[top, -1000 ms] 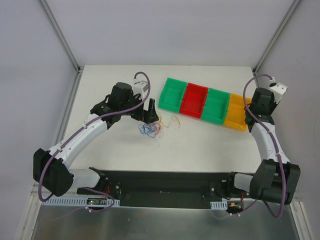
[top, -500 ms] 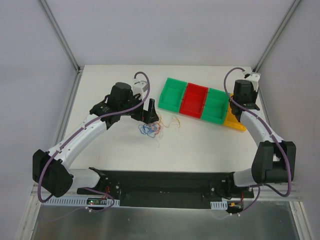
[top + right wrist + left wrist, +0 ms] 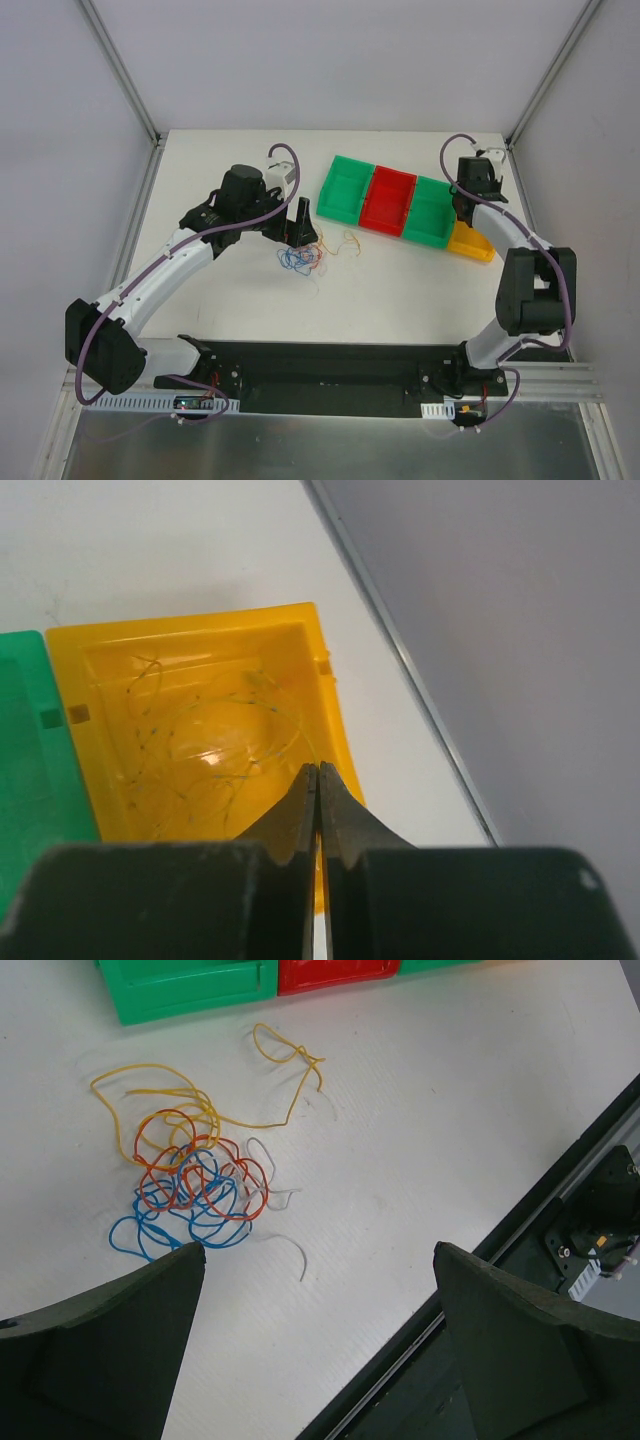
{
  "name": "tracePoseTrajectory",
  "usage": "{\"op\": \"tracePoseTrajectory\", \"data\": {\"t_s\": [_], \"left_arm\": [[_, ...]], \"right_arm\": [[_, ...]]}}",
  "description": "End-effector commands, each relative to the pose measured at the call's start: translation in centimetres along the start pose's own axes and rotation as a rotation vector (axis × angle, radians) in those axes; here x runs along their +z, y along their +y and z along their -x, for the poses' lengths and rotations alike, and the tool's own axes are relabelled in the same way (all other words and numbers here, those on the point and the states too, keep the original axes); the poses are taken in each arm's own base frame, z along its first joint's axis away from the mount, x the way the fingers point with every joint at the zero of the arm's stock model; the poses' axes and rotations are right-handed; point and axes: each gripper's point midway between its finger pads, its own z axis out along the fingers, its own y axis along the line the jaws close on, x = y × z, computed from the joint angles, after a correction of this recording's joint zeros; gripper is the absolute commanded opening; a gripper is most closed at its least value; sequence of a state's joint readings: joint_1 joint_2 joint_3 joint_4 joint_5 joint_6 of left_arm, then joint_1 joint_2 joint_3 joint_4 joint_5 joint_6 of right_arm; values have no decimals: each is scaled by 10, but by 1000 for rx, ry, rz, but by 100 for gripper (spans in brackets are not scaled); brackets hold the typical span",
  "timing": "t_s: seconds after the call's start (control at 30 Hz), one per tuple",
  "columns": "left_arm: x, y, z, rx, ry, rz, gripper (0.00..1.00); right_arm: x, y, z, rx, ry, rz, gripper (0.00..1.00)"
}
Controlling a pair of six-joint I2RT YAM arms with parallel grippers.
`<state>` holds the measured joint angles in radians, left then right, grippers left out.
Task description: Untangle the cables
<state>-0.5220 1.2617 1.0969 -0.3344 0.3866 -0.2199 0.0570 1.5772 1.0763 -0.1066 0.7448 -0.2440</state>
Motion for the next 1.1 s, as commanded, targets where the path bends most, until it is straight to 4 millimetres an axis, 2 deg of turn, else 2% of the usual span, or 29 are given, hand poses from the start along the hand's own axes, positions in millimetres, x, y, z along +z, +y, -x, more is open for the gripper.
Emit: {"op": "tracePoseTrajectory", "data": {"t_s": [0.0, 0.17, 0.3, 0.47, 0.57, 0.63, 0.77, 0.83, 0.93, 1.07], "left_arm": [[-4, -4, 5, 20, -28, -22, 97], [-4, -2, 4, 22, -29, -12, 97], [-6, -4, 5, 21, -31, -19, 97], [-5, -2, 3, 20, -28, -11, 97], [-4, 0, 3, 22, -29, -1, 97], [-4, 1, 2, 23, -28, 2, 97], [-4, 4, 2, 26, -30, 18, 97], [-4, 5, 2, 27, -29, 22, 97], [-3, 4, 1, 25, -26, 15, 97], [-1, 4, 0, 23, -19, 12, 97]], "right_arm": [[11, 23, 5, 8, 48, 65, 1], [28, 38, -10, 4, 156, 105, 1], [26, 44, -10, 19, 166, 140, 1], [20, 38, -8, 43, 151, 151, 7], [16, 36, -4, 55, 138, 163, 14], [12, 36, -3, 61, 129, 177, 22], [1, 29, 5, 89, 92, 191, 48], [-5, 26, 9, 103, 74, 200, 56], [-11, 22, 12, 116, 56, 216, 65], [-18, 18, 17, 130, 34, 226, 69]]}}
